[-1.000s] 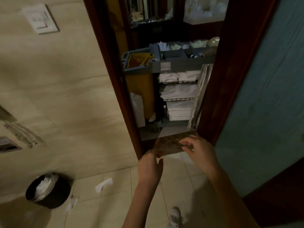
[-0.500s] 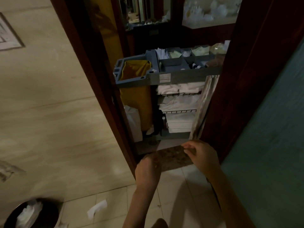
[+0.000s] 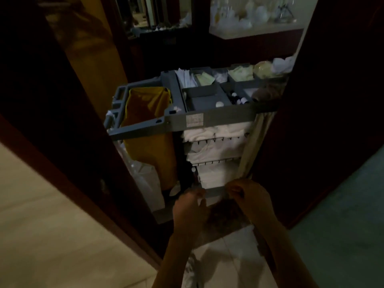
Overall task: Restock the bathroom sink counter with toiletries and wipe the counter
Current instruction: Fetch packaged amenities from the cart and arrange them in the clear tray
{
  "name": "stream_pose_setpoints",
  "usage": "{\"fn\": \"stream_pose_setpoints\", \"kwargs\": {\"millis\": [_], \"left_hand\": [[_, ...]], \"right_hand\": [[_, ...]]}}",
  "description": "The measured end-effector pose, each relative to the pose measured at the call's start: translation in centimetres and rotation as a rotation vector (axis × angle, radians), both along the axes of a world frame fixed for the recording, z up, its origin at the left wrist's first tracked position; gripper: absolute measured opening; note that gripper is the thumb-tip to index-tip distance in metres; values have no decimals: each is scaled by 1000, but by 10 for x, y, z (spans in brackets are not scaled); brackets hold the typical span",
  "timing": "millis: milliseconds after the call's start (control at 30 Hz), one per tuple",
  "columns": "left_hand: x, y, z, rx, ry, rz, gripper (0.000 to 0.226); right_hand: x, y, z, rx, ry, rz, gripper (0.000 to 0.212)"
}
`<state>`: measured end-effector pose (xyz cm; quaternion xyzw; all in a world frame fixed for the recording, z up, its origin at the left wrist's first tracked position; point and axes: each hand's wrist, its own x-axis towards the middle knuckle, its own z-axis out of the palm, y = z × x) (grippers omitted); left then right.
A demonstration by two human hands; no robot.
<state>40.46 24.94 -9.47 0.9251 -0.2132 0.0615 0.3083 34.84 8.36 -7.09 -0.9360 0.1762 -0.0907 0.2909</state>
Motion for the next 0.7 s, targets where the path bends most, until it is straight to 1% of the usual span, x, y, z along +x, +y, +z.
{"fn": "stream_pose_setpoints", "kwargs": {"millis": [33,67,133,167,233,267,300,333,433,600,700], "left_hand": [[22,-8,9,-10,-17,-2,13],[45,-13,20,-32,17,-39,11],[83,-21,39,-52,85,-88,20],[102,-26,42,-39,72,-63,24],[136,-33,45,-105,98,-67,24],[152,-38,45,-178,59,-82,23],[168,-42,42,-185,33,-86,24],[179,-45,42,-167,17,-85,25],[206,-57,43,-50,115,-125,25],[252,-79,38,-44,163,-138,26],[286,-95,43,-52,138,-132,21]], "right_hand": [[22,-4,4,17,-19,0,20],[43,-7,9,22,-26,0,19],[81,-12,16,-12,-20,12,19],[98,-14,20,-11,-24,12,18],[129,-20,27,18,-56,-13,17],[141,-24,30,28,-70,-30,17],[153,-27,31,28,-76,-39,17],[161,-29,32,21,-73,-42,16],[183,-41,29,28,-75,-53,15],[240,-73,26,49,-88,-55,13],[289,-99,27,10,-111,-30,15]]}}
